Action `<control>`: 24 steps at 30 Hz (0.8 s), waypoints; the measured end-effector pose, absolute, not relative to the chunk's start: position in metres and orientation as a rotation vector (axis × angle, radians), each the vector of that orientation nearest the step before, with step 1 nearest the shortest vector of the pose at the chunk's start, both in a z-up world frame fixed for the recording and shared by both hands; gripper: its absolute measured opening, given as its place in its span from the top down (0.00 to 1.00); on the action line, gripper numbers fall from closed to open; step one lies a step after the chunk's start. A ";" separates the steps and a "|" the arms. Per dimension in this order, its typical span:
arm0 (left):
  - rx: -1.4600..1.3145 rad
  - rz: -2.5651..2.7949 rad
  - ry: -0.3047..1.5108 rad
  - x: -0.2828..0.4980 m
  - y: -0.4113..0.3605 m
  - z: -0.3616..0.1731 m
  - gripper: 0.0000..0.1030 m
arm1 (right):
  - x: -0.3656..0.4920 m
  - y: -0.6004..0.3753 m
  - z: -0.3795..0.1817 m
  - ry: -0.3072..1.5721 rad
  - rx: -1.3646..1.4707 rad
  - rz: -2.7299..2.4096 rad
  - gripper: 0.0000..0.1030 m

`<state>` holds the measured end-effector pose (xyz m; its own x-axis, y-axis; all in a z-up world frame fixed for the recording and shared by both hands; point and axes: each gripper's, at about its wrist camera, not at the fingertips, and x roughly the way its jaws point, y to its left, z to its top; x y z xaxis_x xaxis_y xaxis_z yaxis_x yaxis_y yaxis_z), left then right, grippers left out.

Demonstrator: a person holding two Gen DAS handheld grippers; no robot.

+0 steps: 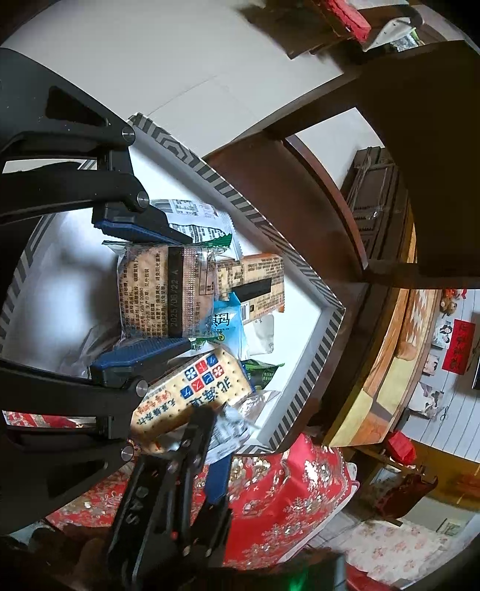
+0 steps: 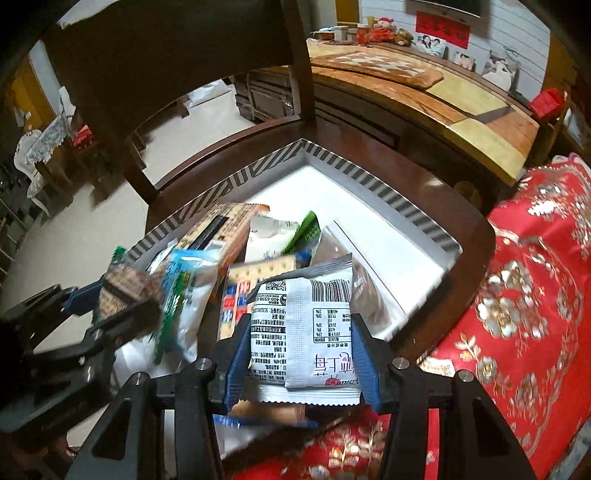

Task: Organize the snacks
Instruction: 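Carry the brown cake and silver sachet over the white tray and lower them, then open both grippers to release the cake and silver sachet in the tray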

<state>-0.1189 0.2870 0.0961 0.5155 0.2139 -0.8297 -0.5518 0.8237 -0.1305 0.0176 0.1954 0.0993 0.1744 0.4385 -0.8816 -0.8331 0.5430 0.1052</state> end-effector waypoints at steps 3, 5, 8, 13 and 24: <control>-0.415 0.474 0.921 -0.117 0.289 0.094 0.54 | 0.023 0.208 0.094 1.049 -0.476 0.948 0.52; -0.420 0.474 0.920 -0.116 0.289 0.094 0.54 | 0.027 0.214 0.092 1.051 -0.481 0.945 0.52; -0.441 0.475 0.925 -0.113 0.292 0.091 0.50 | 0.030 0.224 0.089 1.050 -0.489 0.940 0.51; -0.460 0.488 0.937 -0.112 0.293 0.087 0.42 | 0.030 0.223 0.087 1.067 -0.458 0.952 0.44; -0.452 0.515 0.940 -0.119 0.289 0.090 0.41 | 0.022 0.198 0.096 1.080 -0.372 0.969 0.44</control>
